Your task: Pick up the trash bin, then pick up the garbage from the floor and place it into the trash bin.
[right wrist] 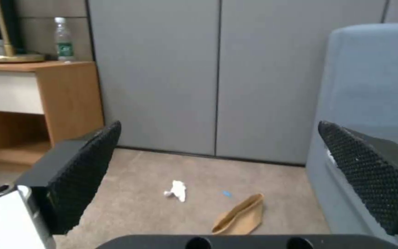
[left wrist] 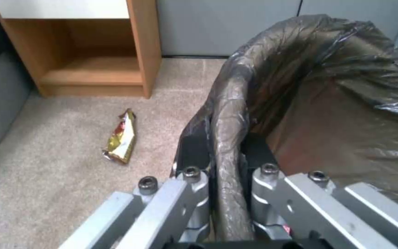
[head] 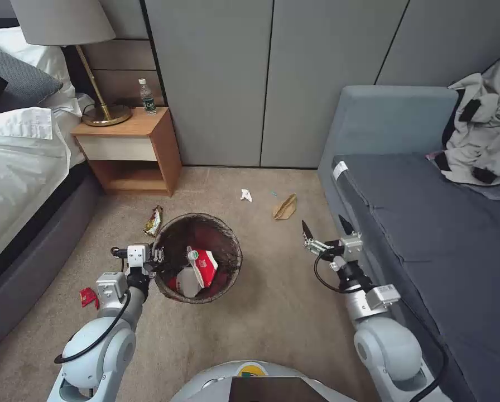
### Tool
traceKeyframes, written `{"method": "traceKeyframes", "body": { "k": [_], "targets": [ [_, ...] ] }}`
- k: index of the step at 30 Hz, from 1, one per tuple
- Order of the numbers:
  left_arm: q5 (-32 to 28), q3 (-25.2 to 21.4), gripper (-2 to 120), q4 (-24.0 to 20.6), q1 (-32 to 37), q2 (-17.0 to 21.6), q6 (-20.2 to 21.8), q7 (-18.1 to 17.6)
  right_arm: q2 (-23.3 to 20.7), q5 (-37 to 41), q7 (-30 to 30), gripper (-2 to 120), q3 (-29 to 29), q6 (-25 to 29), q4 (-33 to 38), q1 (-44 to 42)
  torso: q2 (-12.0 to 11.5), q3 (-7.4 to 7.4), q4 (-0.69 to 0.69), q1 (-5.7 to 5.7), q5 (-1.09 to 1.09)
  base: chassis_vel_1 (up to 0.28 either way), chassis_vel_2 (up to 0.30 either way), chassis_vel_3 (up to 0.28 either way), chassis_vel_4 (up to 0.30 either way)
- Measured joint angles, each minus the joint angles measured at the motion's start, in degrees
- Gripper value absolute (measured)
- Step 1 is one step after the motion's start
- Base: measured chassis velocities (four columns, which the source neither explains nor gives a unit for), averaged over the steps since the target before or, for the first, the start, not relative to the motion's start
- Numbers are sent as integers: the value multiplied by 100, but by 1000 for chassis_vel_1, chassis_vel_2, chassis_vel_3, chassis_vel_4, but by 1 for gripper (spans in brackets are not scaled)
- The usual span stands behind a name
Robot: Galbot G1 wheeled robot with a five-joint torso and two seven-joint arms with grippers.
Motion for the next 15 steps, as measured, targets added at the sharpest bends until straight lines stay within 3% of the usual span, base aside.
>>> {"method": "traceKeyframes", "body": {
  "k": [15],
  "targets": [
    [38, 4, 5, -24, 20, -43, -1, -7, 654, -336, -71, 100, -77, 218, 13, -396, 0, 0, 0, 0, 0, 0, 0, 0, 0]
  ]
}}
